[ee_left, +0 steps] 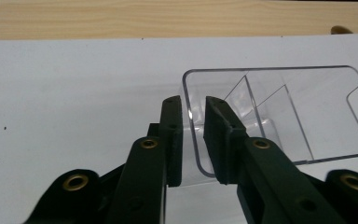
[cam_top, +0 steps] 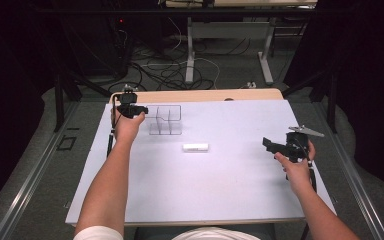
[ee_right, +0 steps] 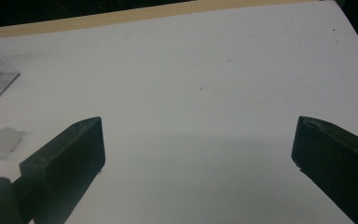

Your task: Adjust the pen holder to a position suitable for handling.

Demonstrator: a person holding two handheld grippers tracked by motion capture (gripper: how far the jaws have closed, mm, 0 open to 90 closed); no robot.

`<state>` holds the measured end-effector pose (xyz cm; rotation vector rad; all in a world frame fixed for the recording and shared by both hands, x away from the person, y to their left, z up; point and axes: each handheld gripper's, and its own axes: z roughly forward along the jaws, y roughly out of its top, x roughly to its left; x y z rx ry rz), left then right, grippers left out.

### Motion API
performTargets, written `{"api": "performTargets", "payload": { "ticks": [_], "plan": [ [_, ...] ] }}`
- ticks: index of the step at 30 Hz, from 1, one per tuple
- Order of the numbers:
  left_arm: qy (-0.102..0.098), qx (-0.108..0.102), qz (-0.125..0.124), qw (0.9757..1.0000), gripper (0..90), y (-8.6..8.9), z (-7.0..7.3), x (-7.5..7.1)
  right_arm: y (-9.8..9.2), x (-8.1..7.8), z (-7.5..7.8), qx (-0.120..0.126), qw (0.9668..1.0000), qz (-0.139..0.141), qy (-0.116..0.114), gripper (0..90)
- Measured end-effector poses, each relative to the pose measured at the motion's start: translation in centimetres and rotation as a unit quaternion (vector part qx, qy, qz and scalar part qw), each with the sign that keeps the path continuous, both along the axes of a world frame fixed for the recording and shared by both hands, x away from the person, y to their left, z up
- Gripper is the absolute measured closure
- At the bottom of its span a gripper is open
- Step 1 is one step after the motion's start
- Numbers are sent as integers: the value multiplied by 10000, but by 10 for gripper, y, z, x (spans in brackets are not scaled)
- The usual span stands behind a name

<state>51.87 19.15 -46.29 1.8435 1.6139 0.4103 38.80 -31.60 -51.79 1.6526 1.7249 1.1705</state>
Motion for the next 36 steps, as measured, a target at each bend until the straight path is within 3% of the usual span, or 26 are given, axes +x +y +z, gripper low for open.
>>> {"api": "performTargets", "payload": {
  "ticks": [4, 11, 16, 23, 36],
  "plan": [
    [128, -126, 5, 9998, 866, 1, -3, 1, 0, 0, -1, 11, 10000, 19, 26, 26],
    [126, -30, 153, 9998, 877, -4, -2, 0, 0, 0, 0, 29, 10000, 25, 32, 39],
    [185, -93, 211, 9996, 879, -5, -1, -1, 0, 1, -1, 36, 10000, 41, 42, 45],
    [262, -266, 205, 9991, 878, -18, -1, -4, 1, 1, -1, 79, 9999, 21, 58, 52],
    [321, -388, 271, 9984, 876, -41, 0, -11, 0, 1, -2, 75, 9999, 40, 77, 58]
  ]
}}
